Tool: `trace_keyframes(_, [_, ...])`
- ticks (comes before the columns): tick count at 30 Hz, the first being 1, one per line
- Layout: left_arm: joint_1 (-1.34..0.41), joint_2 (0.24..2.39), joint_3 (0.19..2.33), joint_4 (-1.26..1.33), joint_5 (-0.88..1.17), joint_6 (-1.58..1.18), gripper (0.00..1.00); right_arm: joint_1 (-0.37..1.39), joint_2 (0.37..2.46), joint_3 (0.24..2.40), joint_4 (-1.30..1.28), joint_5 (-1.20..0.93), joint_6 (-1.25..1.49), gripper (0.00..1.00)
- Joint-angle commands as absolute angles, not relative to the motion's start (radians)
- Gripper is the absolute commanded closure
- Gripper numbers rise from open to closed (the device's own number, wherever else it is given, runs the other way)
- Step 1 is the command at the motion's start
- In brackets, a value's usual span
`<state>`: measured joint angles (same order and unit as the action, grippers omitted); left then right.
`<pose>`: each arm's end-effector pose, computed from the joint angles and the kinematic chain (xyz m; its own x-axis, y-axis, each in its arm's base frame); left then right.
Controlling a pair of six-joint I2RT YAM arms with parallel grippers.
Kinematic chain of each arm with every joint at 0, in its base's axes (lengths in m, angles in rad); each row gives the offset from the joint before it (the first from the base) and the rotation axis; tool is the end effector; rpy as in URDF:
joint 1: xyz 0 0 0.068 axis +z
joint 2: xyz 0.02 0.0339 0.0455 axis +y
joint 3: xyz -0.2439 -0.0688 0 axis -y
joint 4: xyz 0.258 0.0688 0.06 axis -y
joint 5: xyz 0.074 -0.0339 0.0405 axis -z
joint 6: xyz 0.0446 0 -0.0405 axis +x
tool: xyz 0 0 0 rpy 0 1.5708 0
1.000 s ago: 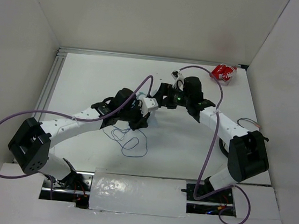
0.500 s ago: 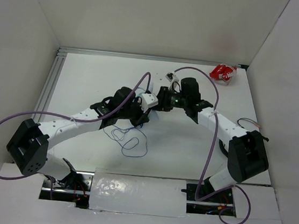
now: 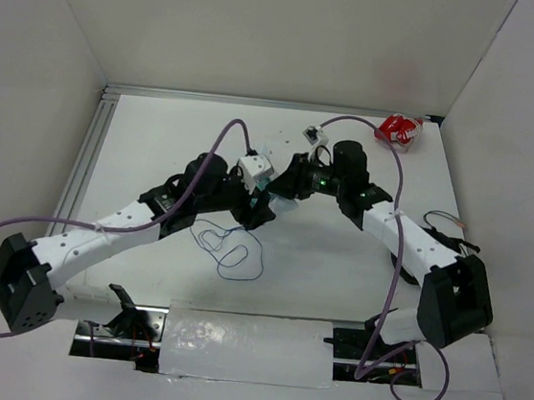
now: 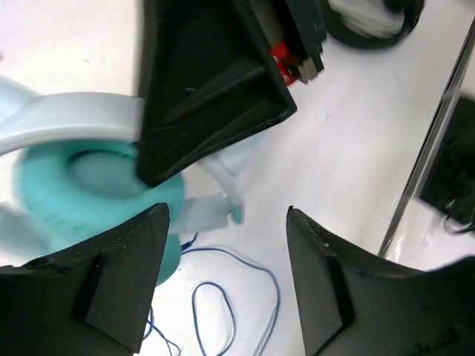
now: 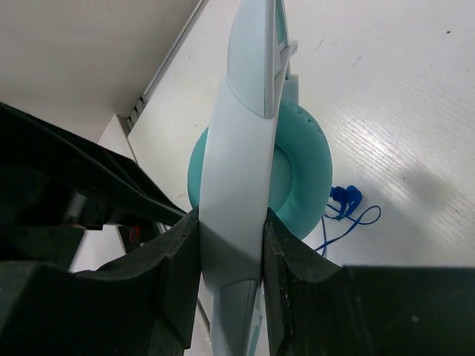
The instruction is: Wrap the headphones
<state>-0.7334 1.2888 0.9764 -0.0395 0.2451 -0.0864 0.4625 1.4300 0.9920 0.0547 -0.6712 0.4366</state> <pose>0.2351 -0.2264 0.2851 -0.3258 0.1808 -0.9280 0.7935 0.5860 -0.1643 0.2972 0.1792 0.2592 -0.6693 0.0363 -0.7421 -0.6429 0.4724 0.6029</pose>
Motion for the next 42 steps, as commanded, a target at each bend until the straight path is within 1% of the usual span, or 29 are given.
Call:
trace_keyframes(1, [-0.730,1.177,0.991,-0.032,0.197,-0.155,0.23,0.448,1.335,0.971,0.133,-0.684,0.422,1.00])
trace_keyframes(2, [-0.729,1.160,0.986,-0.046,0.184,-0.167,0.22,0.436,1.330,0.968,0.132,-0.686,0.417,1.00])
trace_keyframes(3, [-0.727,1.122,0.977,-0.064,0.167,-0.199,0.14,0.428,1.315,0.962,0.133,-0.687,0.425,1.00])
trace_keyframes(4, [-0.727,1.100,0.973,-0.110,0.100,-0.225,0.07,0.420,1.309,0.962,0.127,-0.693,0.422,1.00])
trace_keyframes(6, [-0.703,1.047,0.948,-0.162,0.022,-0.324,0.01,0.396,1.292,0.956,0.124,-0.715,0.417,1.00])
trace_keyframes(7, [-0.683,1.029,0.937,-0.185,0.005,-0.357,0.01,0.388,1.287,0.957,0.115,-0.730,0.413,1.00])
trace_keyframes(8, [-0.614,1.003,0.913,-0.221,0.005,-0.414,0.01,0.374,1.276,0.960,0.106,-0.767,0.397,1.00])
trace_keyframes(10, [-0.530,0.985,0.885,-0.236,0.044,-0.446,0.01,0.364,1.272,0.974,0.068,-0.830,0.368,1.00])
trace_keyframes(11, [-0.452,0.971,0.861,-0.227,0.130,-0.449,0.01,0.356,1.266,0.974,0.060,-0.874,0.362,1.00])
trace_keyframes(13, [-0.364,0.959,0.804,-0.151,0.237,-0.421,0.01,0.351,1.269,0.980,0.055,-0.928,0.370,1.00])
trace_keyframes(14, [-0.345,0.957,0.787,-0.118,0.335,-0.410,0.01,0.350,1.270,0.982,0.058,-0.946,0.371,1.00])
trace_keyframes(16, [-0.315,0.969,0.758,-0.072,0.379,-0.400,0.01,0.348,1.273,0.985,0.081,-1.014,0.385,1.00])
trace_keyframes(18, [-0.304,1.011,0.759,-0.032,0.416,-0.394,0.01,0.348,1.281,0.997,0.092,-1.086,0.383,1.00])
trace_keyframes(19, [-0.302,1.066,0.768,-0.009,0.461,-0.361,0.01,0.351,1.296,1.005,0.100,-1.119,0.397,1.00])
trace_keyframes(20, [-0.302,1.066,0.769,0.023,0.480,-0.360,0.01,0.350,1.296,1.011,0.097,-1.135,0.397,1.00])
trace_keyframes(22, [-0.305,1.103,0.766,0.072,0.536,-0.345,0.01,0.347,1.321,1.035,0.072,-1.131,0.397,1.00])
trace_keyframes(25, [-0.307,1.092,0.738,0.139,0.578,-0.344,0.01,0.351,1.339,1.048,0.060,-1.135,0.399,1.00])
trace_keyframes(30, [-0.324,1.114,0.742,0.195,0.590,-0.319,0.01,0.365,1.382,1.080,0.032,-1.160,0.387,1.00])
trace_keyframes(35, [-0.354,1.157,0.767,0.186,0.585,-0.305,0.04,0.368,1.416,1.103,0.041,-1.155,0.409,1.00])
trace_keyframes(38, [-0.368,1.170,0.767,0.210,0.552,-0.339,0.10,0.380,1.424,1.109,0.066,-1.161,0.419,1.00])
trace_keyframes(39, [-0.371,1.177,0.772,0.212,0.539,-0.351,0.16,0.385,1.431,1.112,0.063,-1.157,0.417,1.00])
trace_keyframes(41, [-0.379,1.178,0.787,0.212,0.479,-0.395,0.21,0.403,1.434,1.118,0.046,-1.137,0.405,1.00])
trace_keyframes(42, [-0.382,1.183,0.790,0.213,0.462,-0.406,0.27,0.410,1.436,1.123,0.034,-1.123,0.393,1.00])
